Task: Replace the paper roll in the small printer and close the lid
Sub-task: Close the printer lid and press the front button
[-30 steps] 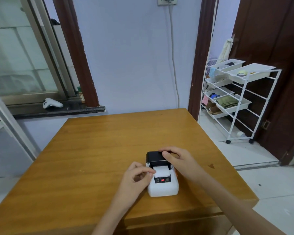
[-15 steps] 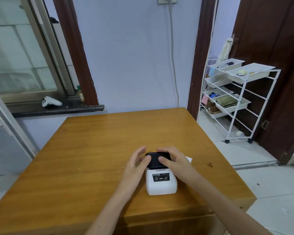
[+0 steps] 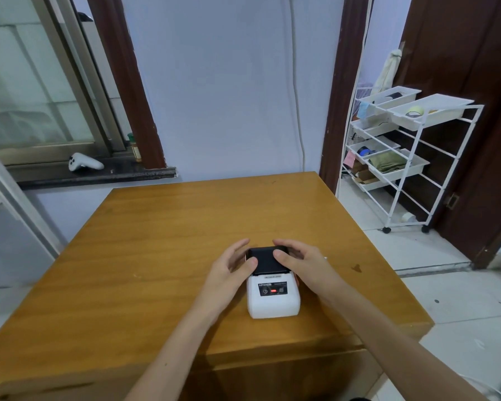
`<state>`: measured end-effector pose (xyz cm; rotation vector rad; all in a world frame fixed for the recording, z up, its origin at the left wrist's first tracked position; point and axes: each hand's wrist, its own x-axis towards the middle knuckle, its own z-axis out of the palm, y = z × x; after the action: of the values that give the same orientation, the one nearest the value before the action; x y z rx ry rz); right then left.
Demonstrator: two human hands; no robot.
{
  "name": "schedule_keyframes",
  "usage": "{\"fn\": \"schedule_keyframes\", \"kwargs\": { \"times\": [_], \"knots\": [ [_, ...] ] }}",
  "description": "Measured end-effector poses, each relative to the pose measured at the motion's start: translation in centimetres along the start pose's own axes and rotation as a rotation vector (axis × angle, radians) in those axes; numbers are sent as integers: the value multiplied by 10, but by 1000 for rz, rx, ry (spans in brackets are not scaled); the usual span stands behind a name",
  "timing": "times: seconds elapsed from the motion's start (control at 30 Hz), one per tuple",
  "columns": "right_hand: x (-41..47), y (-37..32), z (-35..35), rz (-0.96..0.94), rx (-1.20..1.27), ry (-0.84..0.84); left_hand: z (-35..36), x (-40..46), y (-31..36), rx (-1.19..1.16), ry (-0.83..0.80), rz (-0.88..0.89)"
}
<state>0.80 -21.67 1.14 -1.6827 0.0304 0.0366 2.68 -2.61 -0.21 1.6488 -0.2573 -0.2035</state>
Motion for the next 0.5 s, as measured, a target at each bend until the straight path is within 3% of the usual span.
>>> {"fn": "schedule_keyframes", "kwargs": {
  "times": [0.5],
  "knots": [
    [-2,2,4,-12,-18,18,4,-2,-7,121,18,46]
  ]
}}
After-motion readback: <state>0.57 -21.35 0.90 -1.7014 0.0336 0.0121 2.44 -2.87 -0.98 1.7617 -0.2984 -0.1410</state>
